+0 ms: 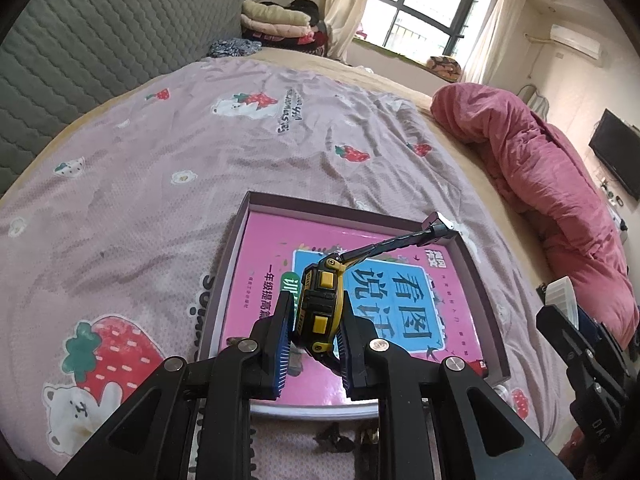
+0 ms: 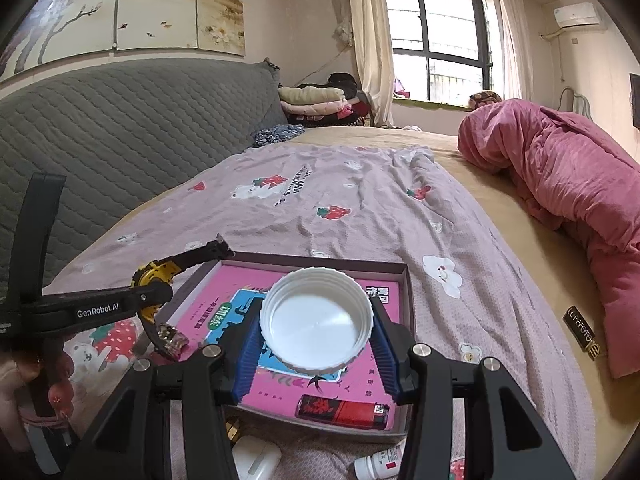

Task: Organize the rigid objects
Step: 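Carry the tape measure with the left tool over the tray while the right tool carries the cap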

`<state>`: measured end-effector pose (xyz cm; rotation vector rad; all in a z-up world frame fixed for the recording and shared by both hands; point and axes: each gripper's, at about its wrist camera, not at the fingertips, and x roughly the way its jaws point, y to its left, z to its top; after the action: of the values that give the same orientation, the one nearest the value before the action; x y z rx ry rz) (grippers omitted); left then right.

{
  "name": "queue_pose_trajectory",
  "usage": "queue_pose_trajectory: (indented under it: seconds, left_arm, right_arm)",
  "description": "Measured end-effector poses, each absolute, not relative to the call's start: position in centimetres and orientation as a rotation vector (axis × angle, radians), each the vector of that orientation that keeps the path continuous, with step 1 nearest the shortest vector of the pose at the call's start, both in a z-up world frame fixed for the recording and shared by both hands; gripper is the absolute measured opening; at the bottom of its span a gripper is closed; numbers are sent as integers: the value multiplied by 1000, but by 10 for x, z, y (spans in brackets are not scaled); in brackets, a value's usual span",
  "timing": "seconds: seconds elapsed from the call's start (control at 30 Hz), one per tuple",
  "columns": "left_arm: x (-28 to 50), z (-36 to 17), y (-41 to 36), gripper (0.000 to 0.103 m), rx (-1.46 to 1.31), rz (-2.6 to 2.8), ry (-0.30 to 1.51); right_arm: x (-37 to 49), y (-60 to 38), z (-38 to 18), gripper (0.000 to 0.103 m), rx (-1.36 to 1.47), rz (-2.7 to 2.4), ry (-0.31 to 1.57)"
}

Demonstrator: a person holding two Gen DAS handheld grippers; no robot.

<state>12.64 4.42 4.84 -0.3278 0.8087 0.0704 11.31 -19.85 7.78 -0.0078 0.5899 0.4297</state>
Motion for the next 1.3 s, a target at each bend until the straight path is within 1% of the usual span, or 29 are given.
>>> queue_pose_trajectory:
  seconds: [0.7, 1.3]
  left_arm:
    - [152, 3, 35, 21, -263, 120, 900]
    - [160, -15, 15, 21, -171, 106, 932]
  right_arm:
    - [128, -188, 50, 50, -39, 431, 668]
    - [139, -185, 35, 50, -50, 418, 708]
